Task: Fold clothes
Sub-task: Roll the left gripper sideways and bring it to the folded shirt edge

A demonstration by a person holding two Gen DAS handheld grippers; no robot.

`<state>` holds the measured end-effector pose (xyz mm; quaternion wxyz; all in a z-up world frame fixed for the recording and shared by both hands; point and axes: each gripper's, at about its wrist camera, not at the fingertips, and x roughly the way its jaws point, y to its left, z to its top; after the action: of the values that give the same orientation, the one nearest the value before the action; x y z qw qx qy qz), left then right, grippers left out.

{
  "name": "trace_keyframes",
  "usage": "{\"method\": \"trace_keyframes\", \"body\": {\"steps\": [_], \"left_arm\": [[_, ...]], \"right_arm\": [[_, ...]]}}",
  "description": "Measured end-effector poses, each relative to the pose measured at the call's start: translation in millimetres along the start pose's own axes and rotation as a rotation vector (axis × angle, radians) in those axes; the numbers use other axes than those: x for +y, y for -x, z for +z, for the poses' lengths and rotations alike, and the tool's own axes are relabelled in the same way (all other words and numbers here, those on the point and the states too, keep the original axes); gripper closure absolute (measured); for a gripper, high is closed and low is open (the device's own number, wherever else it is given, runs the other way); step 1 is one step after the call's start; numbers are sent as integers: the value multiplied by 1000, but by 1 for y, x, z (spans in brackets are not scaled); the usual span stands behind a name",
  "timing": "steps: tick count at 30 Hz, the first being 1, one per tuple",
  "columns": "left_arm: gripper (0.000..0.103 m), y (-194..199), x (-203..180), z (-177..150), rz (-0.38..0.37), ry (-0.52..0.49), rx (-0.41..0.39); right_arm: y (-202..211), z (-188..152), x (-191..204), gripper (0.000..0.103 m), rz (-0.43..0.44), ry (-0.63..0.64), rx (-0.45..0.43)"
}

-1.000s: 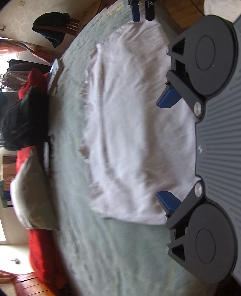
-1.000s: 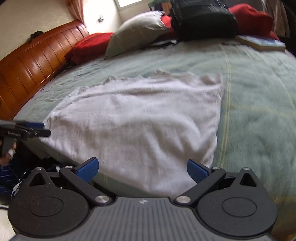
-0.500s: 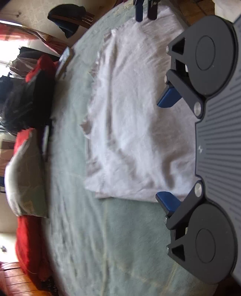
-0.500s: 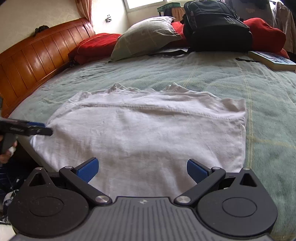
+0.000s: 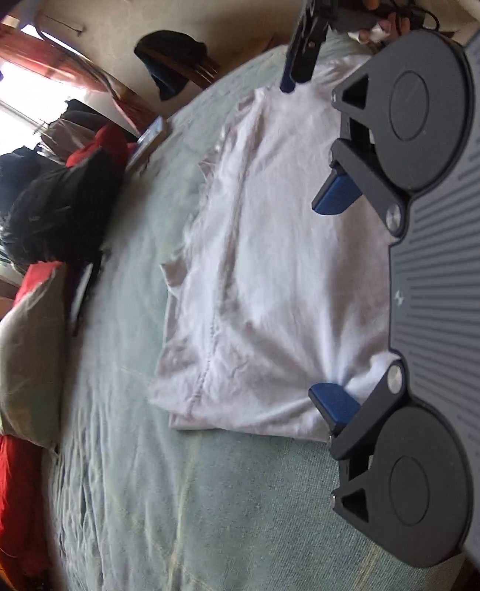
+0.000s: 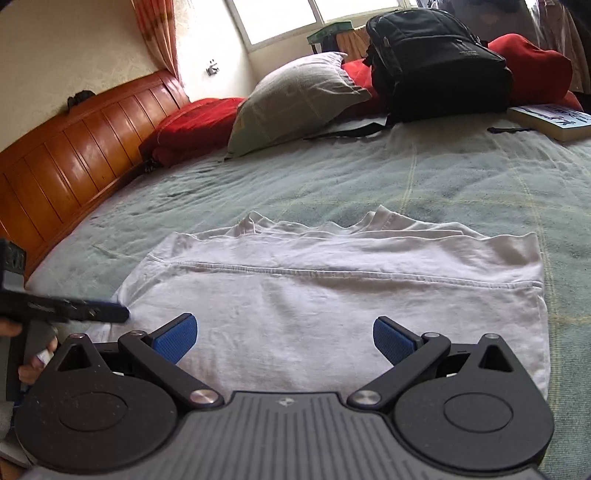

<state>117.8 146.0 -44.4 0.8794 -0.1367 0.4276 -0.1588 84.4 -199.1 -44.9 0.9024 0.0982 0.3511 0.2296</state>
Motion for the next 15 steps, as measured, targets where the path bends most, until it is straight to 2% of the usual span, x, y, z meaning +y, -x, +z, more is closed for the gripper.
{"method": "trace_keyframes", "body": {"steps": [7,10,15], "left_arm": [[5,15,11,34,3,9,29],[6,6,36,42,11,114,100],[6,-3,65,42,-80,213,163]], "right_arm": [[-9,11,-1,0,41,-52,11],[-15,17,-1,0,110,-78,32],[-28,21,5,0,201,-89,65]]}}
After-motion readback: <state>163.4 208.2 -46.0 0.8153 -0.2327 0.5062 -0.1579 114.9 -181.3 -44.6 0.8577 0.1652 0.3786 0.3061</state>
